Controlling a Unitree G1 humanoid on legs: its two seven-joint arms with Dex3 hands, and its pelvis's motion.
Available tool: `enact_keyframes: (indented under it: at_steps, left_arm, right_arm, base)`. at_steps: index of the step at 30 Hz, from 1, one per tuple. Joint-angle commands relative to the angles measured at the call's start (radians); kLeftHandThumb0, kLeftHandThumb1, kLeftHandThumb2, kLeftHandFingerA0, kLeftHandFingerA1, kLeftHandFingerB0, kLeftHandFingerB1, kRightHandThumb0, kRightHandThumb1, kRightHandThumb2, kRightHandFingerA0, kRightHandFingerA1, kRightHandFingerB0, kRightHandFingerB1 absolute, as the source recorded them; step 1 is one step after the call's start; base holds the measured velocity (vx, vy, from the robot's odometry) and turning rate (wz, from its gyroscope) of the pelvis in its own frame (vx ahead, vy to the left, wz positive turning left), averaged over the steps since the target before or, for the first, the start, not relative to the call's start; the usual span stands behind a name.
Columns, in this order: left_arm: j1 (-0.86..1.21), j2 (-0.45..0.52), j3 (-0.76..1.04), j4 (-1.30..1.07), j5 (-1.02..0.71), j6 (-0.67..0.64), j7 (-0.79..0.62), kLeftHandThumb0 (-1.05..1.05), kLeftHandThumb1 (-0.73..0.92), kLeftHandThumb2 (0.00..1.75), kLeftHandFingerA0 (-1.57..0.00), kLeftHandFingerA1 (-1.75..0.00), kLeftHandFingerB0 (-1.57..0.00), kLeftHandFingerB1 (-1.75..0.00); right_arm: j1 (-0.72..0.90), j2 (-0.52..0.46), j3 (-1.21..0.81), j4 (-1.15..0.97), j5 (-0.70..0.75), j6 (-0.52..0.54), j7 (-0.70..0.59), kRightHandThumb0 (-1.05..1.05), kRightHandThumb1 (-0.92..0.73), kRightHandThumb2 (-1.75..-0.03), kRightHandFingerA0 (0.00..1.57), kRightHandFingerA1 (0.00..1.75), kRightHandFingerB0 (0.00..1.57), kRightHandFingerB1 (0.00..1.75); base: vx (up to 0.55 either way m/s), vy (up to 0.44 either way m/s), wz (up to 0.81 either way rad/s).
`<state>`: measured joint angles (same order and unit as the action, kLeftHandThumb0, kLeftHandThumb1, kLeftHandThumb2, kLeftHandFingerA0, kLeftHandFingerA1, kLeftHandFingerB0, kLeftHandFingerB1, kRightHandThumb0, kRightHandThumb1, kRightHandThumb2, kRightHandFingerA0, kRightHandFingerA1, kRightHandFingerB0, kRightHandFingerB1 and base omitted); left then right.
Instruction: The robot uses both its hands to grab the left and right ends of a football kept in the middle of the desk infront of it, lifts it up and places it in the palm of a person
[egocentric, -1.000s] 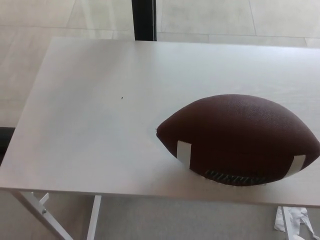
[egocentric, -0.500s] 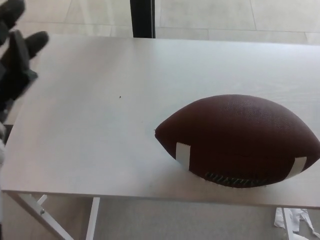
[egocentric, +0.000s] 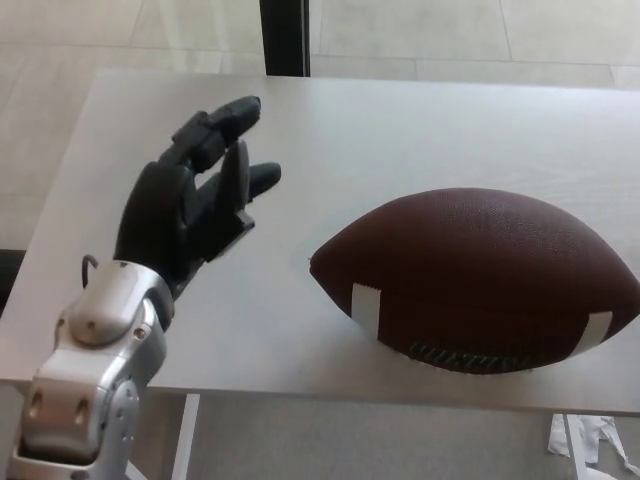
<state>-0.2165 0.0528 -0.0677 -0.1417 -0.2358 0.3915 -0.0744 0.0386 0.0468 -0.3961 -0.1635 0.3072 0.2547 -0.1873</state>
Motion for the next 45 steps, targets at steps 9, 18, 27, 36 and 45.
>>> enact_keyframes:
  at_steps: [9, 18, 27, 36, 45]
  left_arm:
    - [0.086, 0.039, -0.085, 0.055, 0.124, -0.043, -0.012, -0.95, 0.92, 0.90, -0.31, -0.53, -0.21, -0.41]
    - [0.148, -0.050, -0.087, 0.129, 0.104, -0.079, 0.001, -0.94, 0.92, 0.85, -0.20, -0.52, -0.07, -0.27]
    - [0.160, -0.130, -0.100, 0.142, 0.117, -0.039, 0.023, -1.03, 0.83, 1.19, -0.09, -0.53, -0.03, -0.11]
    - [0.136, -0.195, -0.076, 0.171, 0.048, 0.019, -0.016, -1.03, 0.83, 1.33, -0.12, -0.48, 0.00, 0.00]
    - [0.075, -0.244, -0.042, 0.229, 0.050, 0.028, 0.023, -1.05, 0.83, 1.09, -0.11, -0.55, 0.00, -0.08]
  right_arm:
    - [0.027, 0.035, 0.029, 0.013, -0.043, 0.003, -0.051, -0.96, -0.92, -0.77, 0.42, 0.49, 0.25, 0.33]
    - [0.053, -0.005, 0.107, 0.007, -0.037, 0.064, 0.034, -0.96, -0.92, -0.77, 0.43, 0.44, 0.28, 0.33]
    - [0.088, -0.061, 0.151, 0.013, -0.009, 0.132, 0.124, -1.05, -0.92, -0.81, 0.23, 0.39, 0.11, 0.28]
    - [0.081, -0.116, 0.182, -0.003, 0.023, 0.178, 0.205, -1.05, -0.92, -0.93, 0.19, 0.43, 0.06, 0.25]
    - [-0.013, -0.137, 0.152, -0.001, 0.039, 0.212, 0.206, -1.04, -0.92, -0.90, 0.20, 0.42, 0.07, 0.27]
  base:
    - [0.00, 0.000, 0.00]
    - [0.00, 0.000, 0.00]
    - [0.00, 0.000, 0.00]
    - [0.00, 0.000, 0.00]
    - [0.00, 0.000, 0.00]
